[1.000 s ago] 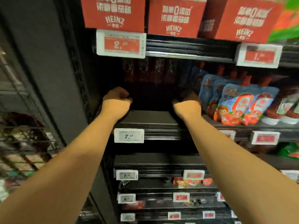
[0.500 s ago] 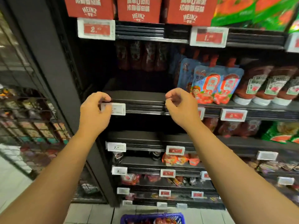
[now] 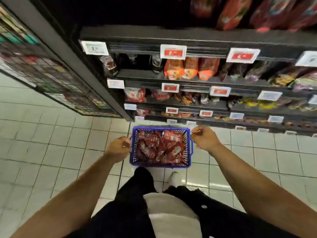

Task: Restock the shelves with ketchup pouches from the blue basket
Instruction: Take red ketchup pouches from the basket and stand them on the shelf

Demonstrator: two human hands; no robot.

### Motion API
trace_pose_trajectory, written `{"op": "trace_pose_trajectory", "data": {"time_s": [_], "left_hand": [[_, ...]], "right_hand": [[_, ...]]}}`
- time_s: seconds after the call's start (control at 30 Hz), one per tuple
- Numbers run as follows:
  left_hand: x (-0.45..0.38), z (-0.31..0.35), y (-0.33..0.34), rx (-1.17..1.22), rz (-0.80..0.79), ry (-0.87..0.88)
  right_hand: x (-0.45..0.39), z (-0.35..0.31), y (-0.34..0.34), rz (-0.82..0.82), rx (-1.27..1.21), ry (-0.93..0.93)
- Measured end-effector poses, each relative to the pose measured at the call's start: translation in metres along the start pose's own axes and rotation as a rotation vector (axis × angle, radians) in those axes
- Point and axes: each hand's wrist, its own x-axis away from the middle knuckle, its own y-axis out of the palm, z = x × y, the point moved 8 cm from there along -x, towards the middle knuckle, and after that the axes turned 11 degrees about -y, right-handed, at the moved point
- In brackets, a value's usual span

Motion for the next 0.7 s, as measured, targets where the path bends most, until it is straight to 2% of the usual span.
{"op": "trace_pose_trajectory", "data": {"time_s": [0.07, 0.33, 0.53, 0.7], "left_hand": [[-0.003, -0.026, 0.036, -0.127, -0.068, -0.098], [-0.059, -0.109, 0.141, 0.009, -0.216, -0.413], [-0.171, -0.133, 0.216, -0.064, -0.182, -0.393], [-0.293, -0.167, 0.298, 0.048, -0.244, -0.401]], "right_hand": [[0.006, 0.044, 0.017, -0.011, -0.081, 0.129], [-0.02, 0.163, 0.105, -0.019, -0.357, 0.484], [-0.099, 0.268, 0.191, 0.011, -0.421, 0.644], [-0.174, 0.355, 0.252, 0.045, -0.38, 0.727]]}}
